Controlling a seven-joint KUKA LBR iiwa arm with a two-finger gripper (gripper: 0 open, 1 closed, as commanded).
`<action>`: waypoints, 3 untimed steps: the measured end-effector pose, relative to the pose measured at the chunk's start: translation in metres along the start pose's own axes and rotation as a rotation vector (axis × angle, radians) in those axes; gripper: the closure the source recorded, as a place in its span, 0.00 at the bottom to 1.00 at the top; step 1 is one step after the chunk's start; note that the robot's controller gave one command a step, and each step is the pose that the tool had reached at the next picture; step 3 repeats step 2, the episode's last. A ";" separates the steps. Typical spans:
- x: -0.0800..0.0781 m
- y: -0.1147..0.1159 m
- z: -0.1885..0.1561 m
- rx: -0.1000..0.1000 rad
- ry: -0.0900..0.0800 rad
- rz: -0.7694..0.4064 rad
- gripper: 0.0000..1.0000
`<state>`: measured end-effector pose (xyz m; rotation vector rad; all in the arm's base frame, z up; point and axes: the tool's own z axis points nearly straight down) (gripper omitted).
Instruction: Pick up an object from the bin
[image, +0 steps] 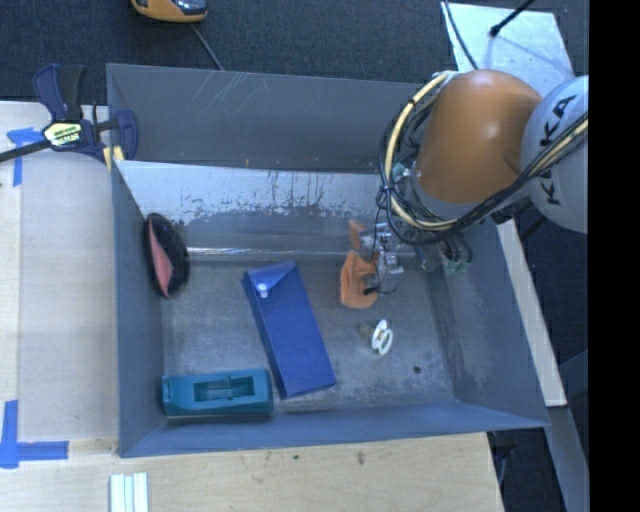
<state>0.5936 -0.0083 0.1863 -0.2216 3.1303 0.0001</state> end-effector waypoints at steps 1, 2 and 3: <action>0.000 0.000 0.000 0.000 0.000 0.001 1.00; -0.022 0.019 -0.095 0.000 -0.001 -0.009 1.00; -0.022 0.019 -0.095 0.000 -0.001 -0.009 1.00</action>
Offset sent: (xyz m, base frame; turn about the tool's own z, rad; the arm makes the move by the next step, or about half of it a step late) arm 0.0178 0.0228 0.0939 -0.0095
